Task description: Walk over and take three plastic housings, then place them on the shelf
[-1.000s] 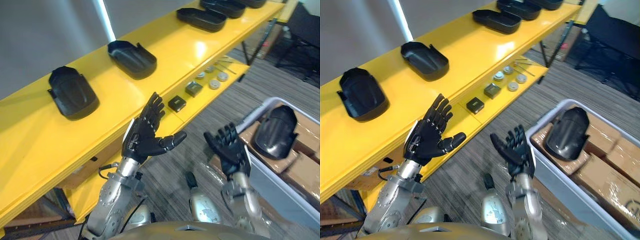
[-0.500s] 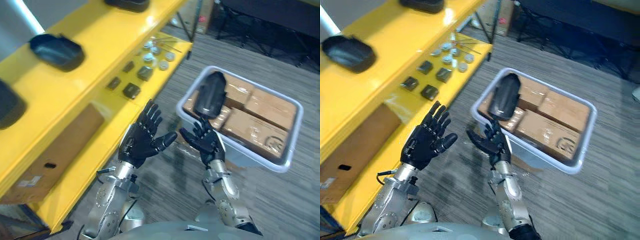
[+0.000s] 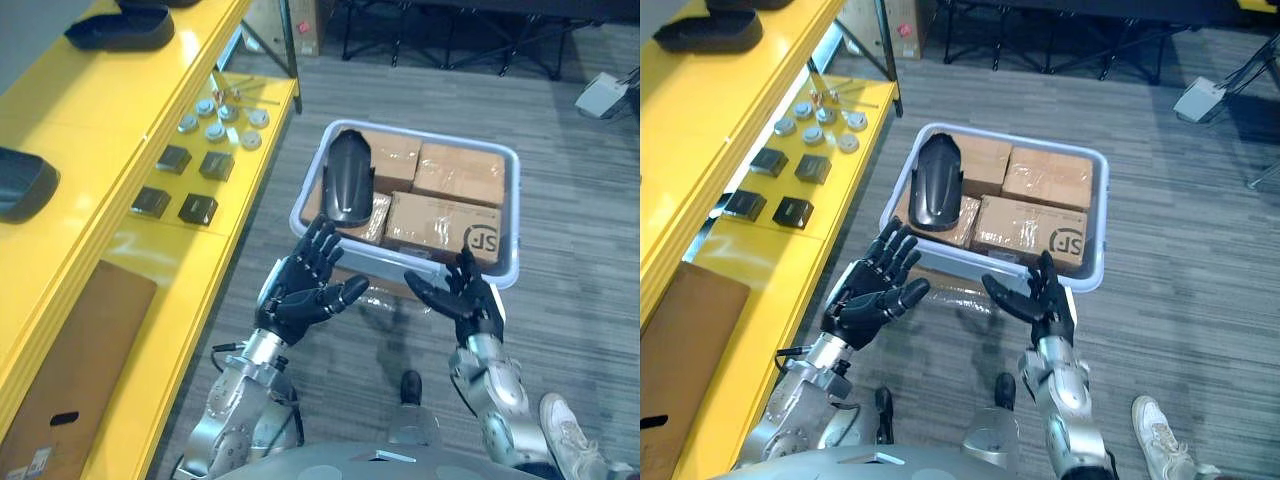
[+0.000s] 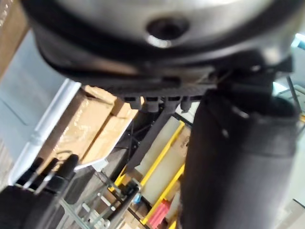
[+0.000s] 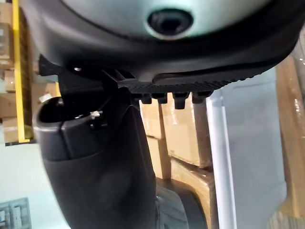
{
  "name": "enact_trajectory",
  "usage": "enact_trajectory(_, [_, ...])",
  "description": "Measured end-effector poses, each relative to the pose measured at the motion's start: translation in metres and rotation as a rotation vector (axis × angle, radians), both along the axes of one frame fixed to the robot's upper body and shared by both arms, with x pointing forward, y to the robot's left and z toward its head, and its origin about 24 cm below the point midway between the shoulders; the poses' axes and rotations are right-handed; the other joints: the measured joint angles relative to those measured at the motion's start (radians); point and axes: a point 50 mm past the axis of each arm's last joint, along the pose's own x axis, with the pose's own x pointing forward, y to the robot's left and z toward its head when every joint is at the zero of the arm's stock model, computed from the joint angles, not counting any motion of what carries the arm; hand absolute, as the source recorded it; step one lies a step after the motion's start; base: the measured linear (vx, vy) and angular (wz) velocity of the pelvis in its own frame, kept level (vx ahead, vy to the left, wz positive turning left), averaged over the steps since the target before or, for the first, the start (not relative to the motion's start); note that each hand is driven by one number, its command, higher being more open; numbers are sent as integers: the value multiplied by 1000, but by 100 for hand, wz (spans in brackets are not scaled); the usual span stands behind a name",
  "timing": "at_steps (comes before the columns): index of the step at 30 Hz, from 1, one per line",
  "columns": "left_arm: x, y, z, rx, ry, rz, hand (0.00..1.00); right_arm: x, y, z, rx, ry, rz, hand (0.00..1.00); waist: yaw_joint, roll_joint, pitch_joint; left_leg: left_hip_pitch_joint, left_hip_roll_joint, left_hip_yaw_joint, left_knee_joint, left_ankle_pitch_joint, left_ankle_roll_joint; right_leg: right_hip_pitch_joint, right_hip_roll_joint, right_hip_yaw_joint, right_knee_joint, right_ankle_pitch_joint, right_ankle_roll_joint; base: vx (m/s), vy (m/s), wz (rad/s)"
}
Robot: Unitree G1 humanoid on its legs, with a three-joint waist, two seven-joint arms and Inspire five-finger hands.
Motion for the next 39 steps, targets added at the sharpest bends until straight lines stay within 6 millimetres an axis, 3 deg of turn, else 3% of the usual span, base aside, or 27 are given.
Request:
enact_trajectory(3, [8, -2, 8, 9, -45, -29, 100, 40, -8, 24, -3, -82, -85, 100, 13, -1, 60, -31, -6, -8, 43, -11, 15, -7, -5, -28, 0, 35, -6, -129, 94, 1])
enact_trajectory(6, [18, -11, 19, 27, -110, -83, 100, 76, -15, 62, -17, -187, -167, 100, 31, -10, 101, -96, -6, -26, 71, -17, 15, -41, -5, -68, -5, 43, -16, -158, 6, 15])
enact_trajectory(8, [23, -18, 25, 21, -130, -103, 100, 104, -23, 100, -54, -271, -210, 100, 36, 0, 122, -154, -5, -45, 74, 1, 10, -83, 1, -90, -7, 50, -27, -100, -33, 24])
enact_trajectory(11, [27, -25, 23, -2, -110, -95, 100, 124, -41, 143, -116, -344, -271, 100, 60, 26, 156, -176, 7, -64, 71, 25, 6, -95, 16, -104, -9, 55, -32, -42, -54, 15])
enact_trajectory(14, [29, -26, 15, -15, -73, -70, 100, 136, -57, 171, -134, -349, -286, 100, 79, 31, 167, -193, 15, -78, 61, 37, 0, -106, 27, -112, -13, 61, -38, 11, -40, 10])
enact_trajectory(20, [33, -29, 1, -38, -13, -63, 100, 155, -79, 184, -150, -187, -281, 100, 116, 51, 193, -220, 15, -102, 75, 39, 0, -109, 29, -142, -14, 67, -42, 4, -1, 13])
enact_trajectory(23, [36, -32, -2, -69, 2, -62, 100, 160, -85, 196, -190, -143, -270, 100, 142, 79, 219, -244, 12, -126, 94, 39, 0, -112, 28, -165, -8, 68, -42, -34, 14, 20])
enact_trajectory(28, [35, -40, -18, -80, 86, -46, 100, 164, -93, 237, -275, -148, -272, 100, 185, 118, 240, -303, 9, -161, 129, 41, 3, -140, 28, -201, 14, 68, -42, -59, 14, 17])
enact_trajectory(32, [32, -41, -29, -77, 143, -28, 100, 165, -92, 255, -353, -146, -252, 100, 208, 122, 242, -331, 6, -178, 144, 45, 5, -148, 28, -222, 16, 67, -42, -63, 6, 12])
enact_trajectory(36, [31, -38, -31, -77, 138, -10, 100, 167, -90, 260, -465, -60, -247, 100, 218, 123, 243, -341, 6, -190, 141, 55, 3, -149, 28, -243, 18, 64, -46, -57, -11, 11])
enact_trajectory(39, [31, -37, -31, -83, 130, -1, 100, 166, -95, 247, -487, 92, -255, 100, 222, 124, 243, -341, 6, -195, 135, 62, 1, -149, 29, -250, 24, 60, -51, -42, -11, 8])
